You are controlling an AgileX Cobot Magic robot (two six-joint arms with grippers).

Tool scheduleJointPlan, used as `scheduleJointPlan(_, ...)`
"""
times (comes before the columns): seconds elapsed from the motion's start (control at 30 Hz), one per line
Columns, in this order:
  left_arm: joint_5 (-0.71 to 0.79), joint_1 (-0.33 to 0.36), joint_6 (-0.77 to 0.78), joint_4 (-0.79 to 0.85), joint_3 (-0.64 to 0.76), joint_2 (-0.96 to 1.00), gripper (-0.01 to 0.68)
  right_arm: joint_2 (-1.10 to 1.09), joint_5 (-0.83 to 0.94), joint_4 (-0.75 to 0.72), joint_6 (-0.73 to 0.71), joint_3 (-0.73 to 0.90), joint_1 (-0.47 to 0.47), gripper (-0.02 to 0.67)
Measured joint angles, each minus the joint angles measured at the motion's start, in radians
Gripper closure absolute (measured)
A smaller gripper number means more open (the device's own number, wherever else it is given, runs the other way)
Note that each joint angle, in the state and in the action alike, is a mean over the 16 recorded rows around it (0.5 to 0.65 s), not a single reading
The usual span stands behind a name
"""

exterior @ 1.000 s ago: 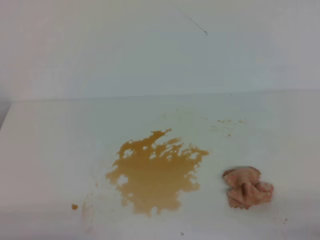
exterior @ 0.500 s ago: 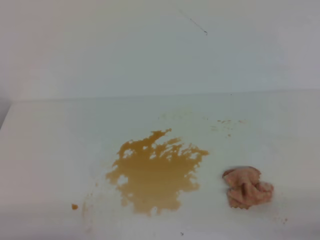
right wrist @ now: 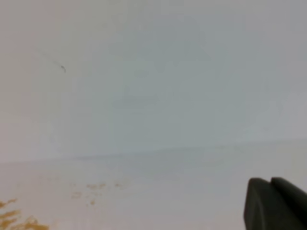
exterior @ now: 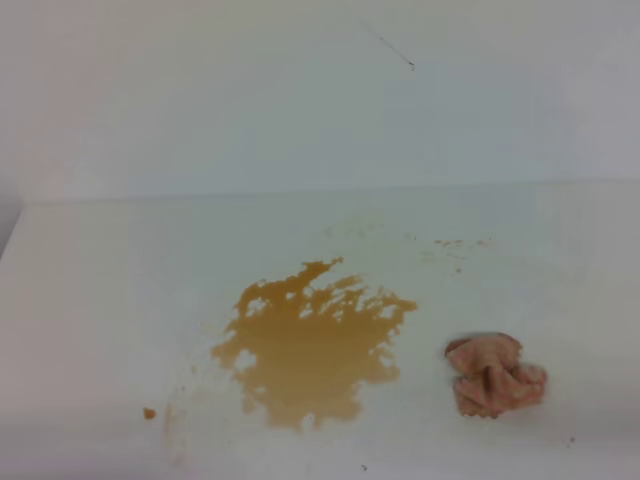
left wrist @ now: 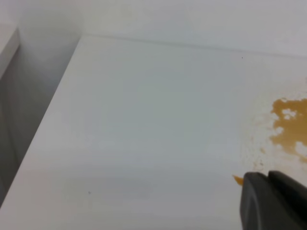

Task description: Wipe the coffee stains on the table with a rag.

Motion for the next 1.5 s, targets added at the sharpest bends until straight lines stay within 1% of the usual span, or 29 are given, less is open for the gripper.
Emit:
scheduleJointPlan(0.33,0.005,0.000,0.000,0.000,-0.012,0.006,0.672,0.000,-0.209,0.142,0.004,-0.006,0.000,0.652)
scheduleJointPlan(0.53,0.003,0.000,0.000,0.000,-0.007,0.003,0.673,0.004,-0.213,0.180,0.010,-0.062,0.000,0.652)
scheduleJointPlan(0.67,0.001,0.000,0.000,0.000,-0.002,-0.002,0.673,0.026,-0.138,0.183,-0.002,-0.148,0.000,0.652)
scheduleJointPlan(0.83,0.001,0.000,0.000,0.000,-0.002,-0.002,0.673,0.113,0.044,0.180,-0.043,-0.317,0.000,0.652)
scheduleJointPlan(1.0,0.003,0.000,0.000,0.000,-0.007,0.002,0.673,0.276,0.237,0.188,-0.093,-0.511,0.000,0.652)
scheduleJointPlan(1.17,0.002,0.000,0.000,0.000,-0.005,0.002,0.673,0.471,0.377,0.239,-0.133,-0.667,0.000,0.652)
scheduleJointPlan(1.33,0.003,0.000,0.000,0.000,-0.007,0.003,0.672,0.650,0.461,0.305,-0.182,-0.754,0.000,0.652)
scheduleJointPlan(1.5,0.002,0.000,0.000,0.000,-0.005,0.002,0.673,0.805,0.536,0.365,-0.271,-0.803,0.000,0.652)
